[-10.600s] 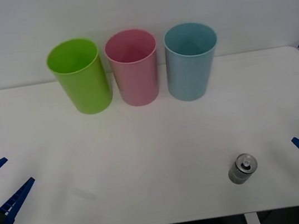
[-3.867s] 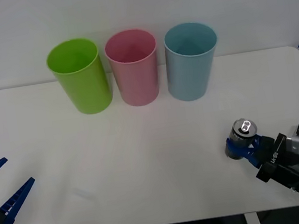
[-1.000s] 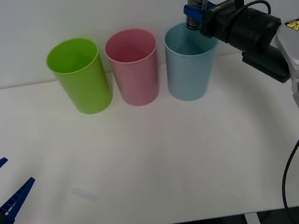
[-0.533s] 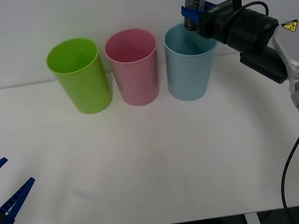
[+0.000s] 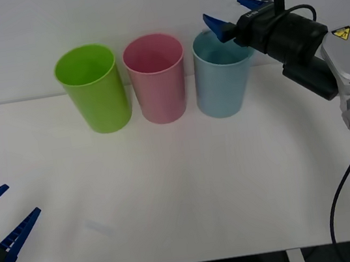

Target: Grasp the object on the table and drop it into the matching bin: aluminum can to the light blue bin, PET bottle to the pink bin.

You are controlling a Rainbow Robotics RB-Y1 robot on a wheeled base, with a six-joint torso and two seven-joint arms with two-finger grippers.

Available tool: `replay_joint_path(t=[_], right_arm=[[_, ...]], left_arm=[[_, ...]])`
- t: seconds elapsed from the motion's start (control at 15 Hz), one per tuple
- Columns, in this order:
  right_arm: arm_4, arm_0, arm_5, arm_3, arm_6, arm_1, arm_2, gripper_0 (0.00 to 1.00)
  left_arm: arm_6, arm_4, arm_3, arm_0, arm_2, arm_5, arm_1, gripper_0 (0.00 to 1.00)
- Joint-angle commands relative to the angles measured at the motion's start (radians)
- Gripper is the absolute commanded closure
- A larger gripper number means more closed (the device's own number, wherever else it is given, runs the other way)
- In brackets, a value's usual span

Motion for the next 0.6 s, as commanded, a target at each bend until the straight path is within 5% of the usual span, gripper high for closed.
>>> replay_joint_path(t=[0.07,0.6], right_arm=[[-0.031,0.009,-0.012,-0.002,0.016,-0.002,0.001,0.0],[-0.227,0.12,-0.155,-0.108,0.053,-0.088,-0.001,0.0]], left_arm=[[0.0,0.0,0.0,0.0,0.0,0.0,0.0,0.0],[0.0,0.0,0.0,0.0,0.0,0.0,0.0,0.0]])
